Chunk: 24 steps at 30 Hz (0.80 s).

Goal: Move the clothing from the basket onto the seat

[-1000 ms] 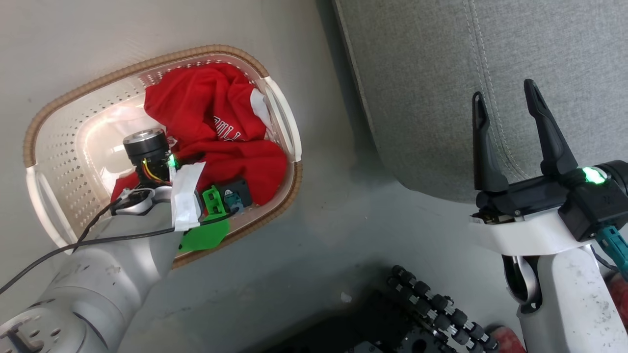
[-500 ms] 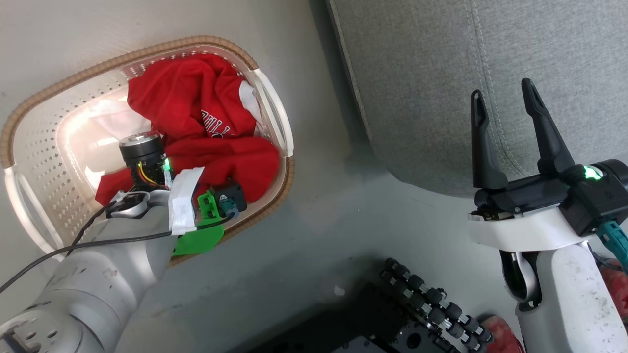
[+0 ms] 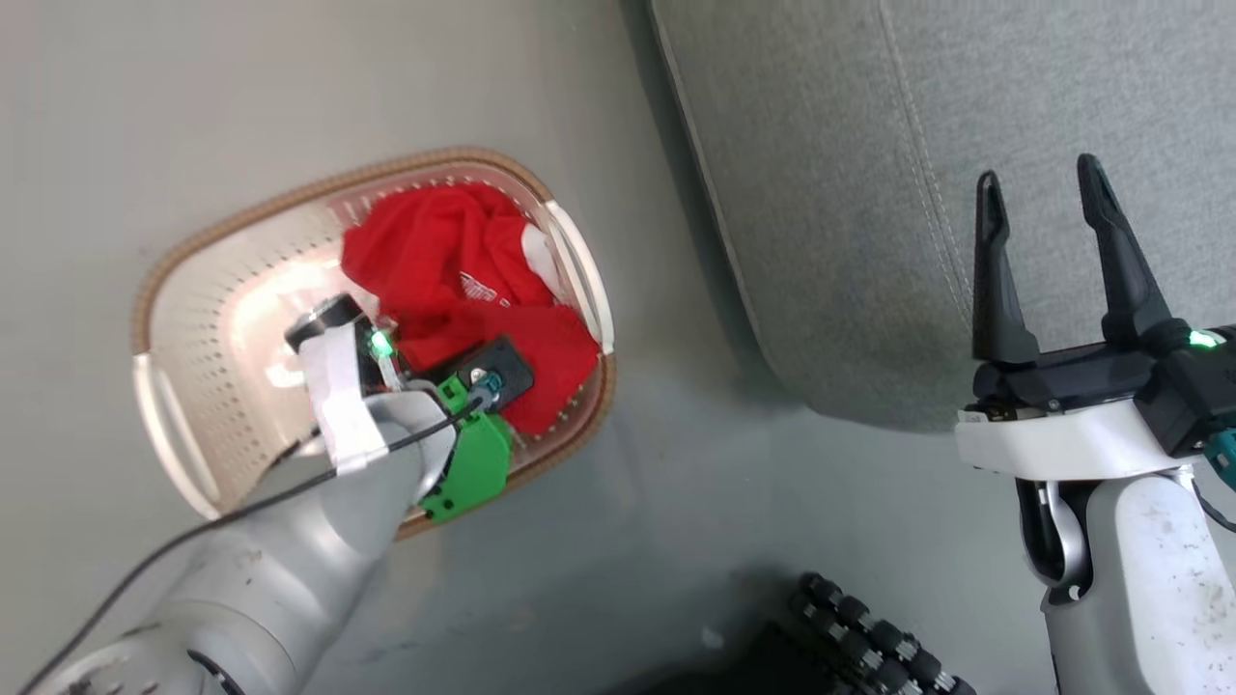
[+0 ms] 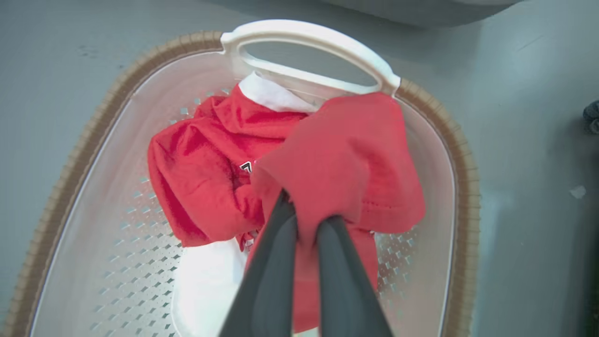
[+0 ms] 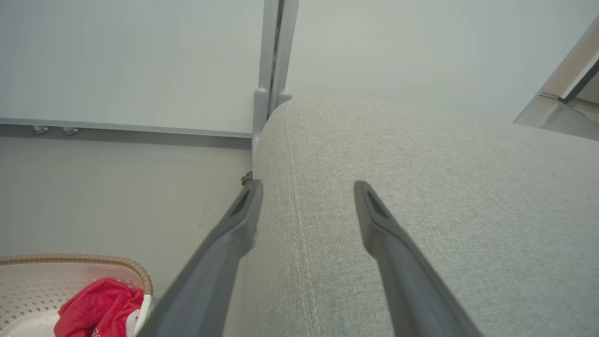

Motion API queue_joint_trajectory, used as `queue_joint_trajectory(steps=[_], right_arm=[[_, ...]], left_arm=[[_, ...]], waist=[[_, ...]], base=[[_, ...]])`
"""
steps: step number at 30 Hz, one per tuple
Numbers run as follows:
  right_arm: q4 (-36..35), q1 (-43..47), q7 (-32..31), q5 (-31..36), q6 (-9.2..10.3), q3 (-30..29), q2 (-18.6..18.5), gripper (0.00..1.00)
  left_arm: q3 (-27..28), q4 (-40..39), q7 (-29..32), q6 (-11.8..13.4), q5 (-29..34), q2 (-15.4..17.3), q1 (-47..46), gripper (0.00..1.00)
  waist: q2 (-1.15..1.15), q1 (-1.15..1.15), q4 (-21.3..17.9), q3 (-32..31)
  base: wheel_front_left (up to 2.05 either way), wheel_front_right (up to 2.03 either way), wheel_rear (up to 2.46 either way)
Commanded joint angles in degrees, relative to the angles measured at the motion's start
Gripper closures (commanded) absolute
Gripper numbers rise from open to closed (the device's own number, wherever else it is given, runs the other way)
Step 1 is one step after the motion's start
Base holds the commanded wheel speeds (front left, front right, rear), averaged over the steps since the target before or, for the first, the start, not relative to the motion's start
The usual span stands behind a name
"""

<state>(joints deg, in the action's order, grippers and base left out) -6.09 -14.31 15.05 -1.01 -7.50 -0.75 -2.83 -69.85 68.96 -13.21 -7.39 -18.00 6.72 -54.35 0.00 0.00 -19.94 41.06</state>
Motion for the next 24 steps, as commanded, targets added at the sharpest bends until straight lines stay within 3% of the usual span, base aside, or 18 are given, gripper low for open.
queue_joint_trajectory(steps=[1,6,13,18,24], right_arm=[[0.21,1.32,0.19,0.22,0.02,-0.47,-0.14,0.00],[1.28,4.19,0.19,0.86,0.02,-0.21,-0.16,0.00],[3.56,11.13,0.19,0.91,0.02,0.20,-0.75,0.00],[5.51,16.72,0.19,0.62,0.02,0.78,-1.00,0.00],[6.77,20.90,0.19,0.14,0.02,1.77,-1.25,0.00]], left_arm=[[1.14,-0.45,-0.88,0.13,-1.24,-0.28,1.68,1.00],[4.43,-3.32,-2.06,1.58,-5.09,-1.53,7.79,1.00],[11.90,-16.39,-2.06,5.67,-7.68,-0.75,17.61,1.00],[18.35,-24.72,-2.05,8.41,-7.57,-0.58,24.23,1.00],[26.10,-34.39,-2.02,9.79,-4.89,-0.88,29.05,1.00]], waist=[[0.00,0.00,5.04,-8.39],[0.00,0.00,8.51,-16.87],[0.00,0.00,13.13,-29.18],[0.00,0.00,15.37,-36.94],[0.00,0.00,16.94,-42.40]], base=[[0.00,0.00,0.00],[0.00,0.00,0.00],[0.00,0.00,0.00],[0.00,0.00,0.00],[0.00,0.00,0.00]])
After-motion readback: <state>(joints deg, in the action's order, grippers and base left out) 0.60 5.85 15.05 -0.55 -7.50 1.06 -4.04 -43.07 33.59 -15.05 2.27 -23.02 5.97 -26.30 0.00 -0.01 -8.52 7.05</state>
